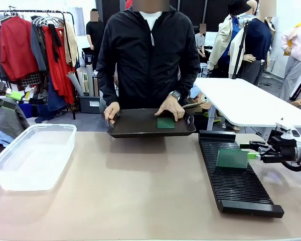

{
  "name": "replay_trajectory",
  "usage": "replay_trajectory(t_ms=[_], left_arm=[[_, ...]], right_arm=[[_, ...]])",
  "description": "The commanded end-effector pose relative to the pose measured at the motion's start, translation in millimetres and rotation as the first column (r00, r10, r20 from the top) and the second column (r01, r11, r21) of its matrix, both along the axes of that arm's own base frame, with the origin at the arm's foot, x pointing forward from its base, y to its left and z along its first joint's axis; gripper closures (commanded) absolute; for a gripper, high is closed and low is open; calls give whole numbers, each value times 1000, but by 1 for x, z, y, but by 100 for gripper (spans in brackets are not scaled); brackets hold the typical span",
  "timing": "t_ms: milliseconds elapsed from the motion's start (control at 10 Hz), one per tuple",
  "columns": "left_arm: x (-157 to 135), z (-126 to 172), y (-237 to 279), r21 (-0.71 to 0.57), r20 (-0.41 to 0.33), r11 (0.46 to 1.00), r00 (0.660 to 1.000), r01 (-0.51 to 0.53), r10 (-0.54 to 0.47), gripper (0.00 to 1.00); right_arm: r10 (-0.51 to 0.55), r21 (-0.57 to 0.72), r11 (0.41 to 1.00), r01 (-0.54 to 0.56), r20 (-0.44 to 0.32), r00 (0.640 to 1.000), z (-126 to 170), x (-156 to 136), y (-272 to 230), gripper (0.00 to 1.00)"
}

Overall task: Sort PCBs into racks and boxes based on the side picked up.
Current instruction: If the short side of the Blank PCB is picked up, insert it into the PCB Rack ; if the long side is picked up, place it in the Organizing box, then pick up the Blank PCB handed by the Human.

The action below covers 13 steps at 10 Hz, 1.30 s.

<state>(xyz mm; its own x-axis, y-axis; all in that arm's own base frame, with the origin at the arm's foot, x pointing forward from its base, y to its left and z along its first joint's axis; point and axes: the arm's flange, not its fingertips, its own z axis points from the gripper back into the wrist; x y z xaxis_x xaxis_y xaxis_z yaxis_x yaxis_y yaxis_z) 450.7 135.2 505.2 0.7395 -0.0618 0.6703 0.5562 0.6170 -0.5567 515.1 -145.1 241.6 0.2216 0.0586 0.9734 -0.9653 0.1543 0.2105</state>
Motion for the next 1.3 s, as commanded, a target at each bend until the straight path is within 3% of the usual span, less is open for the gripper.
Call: replay_trajectory(t_ms=[0,400,500,1200], left_arm=[[-1,0,0,3,0,1000,1000,5,-5,0],[-1,0,0,3,0,1000,1000,5,-5,0],[-1,0,0,3,0,1000,1000,5,-5,0],[-1,0,0,3,0,1000,1000,5,-5,0]], right_arm=[[-36,5,999,36,-24,999,28,0,0,0],[-16,-18,1000,15,-65,998,43,5,4,0],[-16,-6,1000,16,-15,1000,39,6,-2,0],[-16,-6,1000,16,-15,1000,39,6,-2,0]])
